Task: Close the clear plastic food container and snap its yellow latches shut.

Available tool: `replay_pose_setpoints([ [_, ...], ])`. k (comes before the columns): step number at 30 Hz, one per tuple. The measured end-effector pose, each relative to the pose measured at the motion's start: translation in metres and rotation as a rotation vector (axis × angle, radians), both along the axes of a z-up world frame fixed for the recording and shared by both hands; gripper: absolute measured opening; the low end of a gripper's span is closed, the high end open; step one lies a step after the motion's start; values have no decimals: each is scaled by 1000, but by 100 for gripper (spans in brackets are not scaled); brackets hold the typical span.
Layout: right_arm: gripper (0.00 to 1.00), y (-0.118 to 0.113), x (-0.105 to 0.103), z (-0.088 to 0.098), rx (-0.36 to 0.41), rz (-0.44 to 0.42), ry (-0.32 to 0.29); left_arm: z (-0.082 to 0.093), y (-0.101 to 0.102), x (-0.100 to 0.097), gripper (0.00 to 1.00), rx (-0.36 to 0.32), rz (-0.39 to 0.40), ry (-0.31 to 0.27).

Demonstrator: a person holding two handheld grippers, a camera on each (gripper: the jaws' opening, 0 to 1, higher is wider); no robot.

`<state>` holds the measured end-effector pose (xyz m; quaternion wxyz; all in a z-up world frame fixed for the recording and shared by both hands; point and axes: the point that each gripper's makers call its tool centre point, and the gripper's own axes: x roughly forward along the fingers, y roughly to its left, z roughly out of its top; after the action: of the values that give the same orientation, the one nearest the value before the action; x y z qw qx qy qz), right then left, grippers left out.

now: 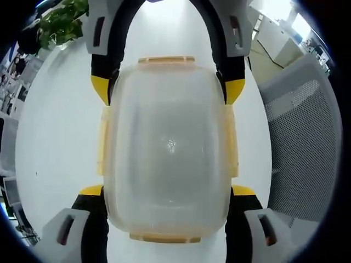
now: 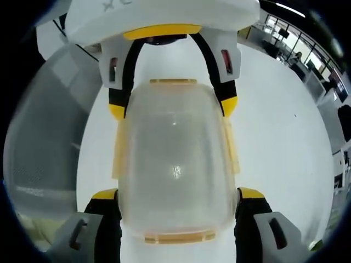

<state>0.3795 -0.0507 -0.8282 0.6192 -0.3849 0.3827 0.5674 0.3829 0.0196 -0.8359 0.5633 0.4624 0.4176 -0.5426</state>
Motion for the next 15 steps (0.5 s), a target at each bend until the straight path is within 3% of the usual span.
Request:
replay_pose_setpoints([
  [15,86,36,1,1,4,6,-3,0,35,1,90,6,7,1],
])
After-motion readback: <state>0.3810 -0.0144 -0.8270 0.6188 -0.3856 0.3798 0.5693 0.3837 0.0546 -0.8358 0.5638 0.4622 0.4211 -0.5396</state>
